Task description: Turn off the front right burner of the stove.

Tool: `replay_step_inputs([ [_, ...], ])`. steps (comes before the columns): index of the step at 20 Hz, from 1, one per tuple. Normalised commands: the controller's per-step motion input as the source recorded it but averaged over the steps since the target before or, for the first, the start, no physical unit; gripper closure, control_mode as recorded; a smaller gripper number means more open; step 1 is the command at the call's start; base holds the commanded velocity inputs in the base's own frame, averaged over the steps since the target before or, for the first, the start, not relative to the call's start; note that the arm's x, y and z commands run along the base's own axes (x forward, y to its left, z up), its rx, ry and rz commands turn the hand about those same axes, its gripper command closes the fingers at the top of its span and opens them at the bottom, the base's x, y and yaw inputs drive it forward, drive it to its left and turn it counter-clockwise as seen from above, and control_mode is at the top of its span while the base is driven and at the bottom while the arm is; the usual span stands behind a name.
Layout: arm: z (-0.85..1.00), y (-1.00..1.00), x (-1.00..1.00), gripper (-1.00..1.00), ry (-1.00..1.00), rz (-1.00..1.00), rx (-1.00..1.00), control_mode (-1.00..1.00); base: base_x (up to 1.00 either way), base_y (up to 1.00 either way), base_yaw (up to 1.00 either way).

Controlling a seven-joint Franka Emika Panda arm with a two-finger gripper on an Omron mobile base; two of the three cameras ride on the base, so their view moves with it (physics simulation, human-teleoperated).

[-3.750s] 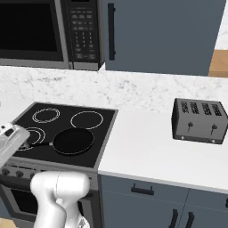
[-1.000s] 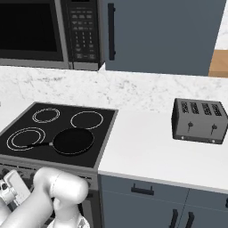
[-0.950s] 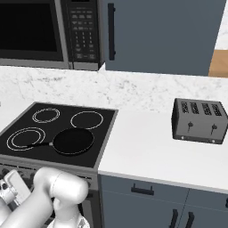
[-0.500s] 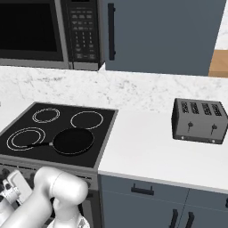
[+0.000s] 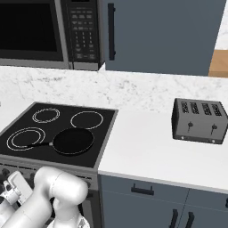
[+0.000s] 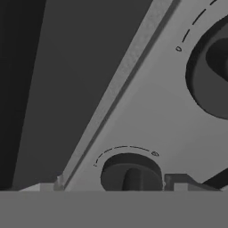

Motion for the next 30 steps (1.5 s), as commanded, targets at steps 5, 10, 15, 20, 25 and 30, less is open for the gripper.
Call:
replay_step_inputs([
  [5,0.00,0.00,0.00,1.00,0.00,0.00,0.00,-1.00,0.00,0.00,0.00],
  [10,0.00,0.00,0.00,1.00,0.00,0.00,0.09,-1.00,0.00,0.00,0.00],
  [15,0.04,-0.13,-0.09,1.00,0.00,-0.05,0.44,-1.00,0.00,0.00,0.00],
  [20,0.10,-0.34,-0.22,1.00,0.00,-0.11,0.64,-1.00,0.00,0.00,0.00],
  [25,0.14,-0.38,-0.23,1.00,0.00,-0.15,0.74,-1.00,0.00,0.00,0.00],
  [30,0.17,-0.43,-0.25,1.00,0.00,-0.15,0.79,-1.00,0.00,0.00,0.00],
])
